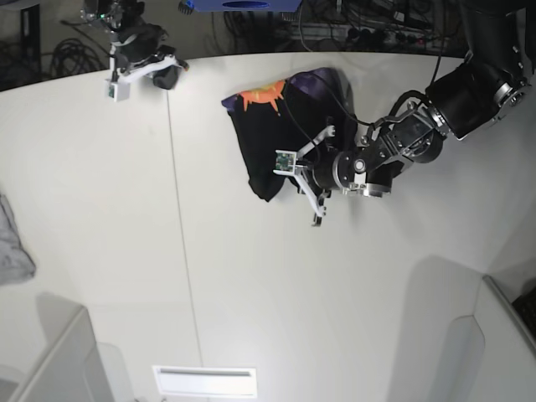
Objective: Fold the T-shirt properly
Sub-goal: 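Push the folded shirt with the left gripper to square it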
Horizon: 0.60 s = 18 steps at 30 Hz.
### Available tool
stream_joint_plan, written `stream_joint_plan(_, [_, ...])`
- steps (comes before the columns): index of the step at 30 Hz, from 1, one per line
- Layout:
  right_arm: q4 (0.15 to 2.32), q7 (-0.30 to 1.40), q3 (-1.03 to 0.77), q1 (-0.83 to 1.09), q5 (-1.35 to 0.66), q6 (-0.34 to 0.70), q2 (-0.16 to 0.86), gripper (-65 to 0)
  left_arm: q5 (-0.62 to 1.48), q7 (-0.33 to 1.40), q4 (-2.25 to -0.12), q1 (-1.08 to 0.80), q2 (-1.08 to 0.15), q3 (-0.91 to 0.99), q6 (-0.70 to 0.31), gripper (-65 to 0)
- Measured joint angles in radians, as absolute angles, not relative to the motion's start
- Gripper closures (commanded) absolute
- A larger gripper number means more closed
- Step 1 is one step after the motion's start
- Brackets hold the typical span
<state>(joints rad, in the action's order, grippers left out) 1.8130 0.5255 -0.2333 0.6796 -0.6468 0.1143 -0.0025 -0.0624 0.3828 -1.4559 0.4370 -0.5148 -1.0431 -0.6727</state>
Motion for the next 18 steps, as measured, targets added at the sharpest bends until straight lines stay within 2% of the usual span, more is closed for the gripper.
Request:
stream_joint_plan(5, [1.813, 0.523, -0.238, 0.677, -0.646, 0.114, -0.019, 0.0, -0.107, 0.376, -1.456, 0.435, -0.493, -1.045, -0.663, 0.0])
stream_joint_plan(18, [1.813, 0.524, -0.242, 0.657, -0.646, 0.114, -0.028, 0.0, -0.130, 0.152, -1.386, 0.435, -0.479, -1.050, -0.653, 0.0])
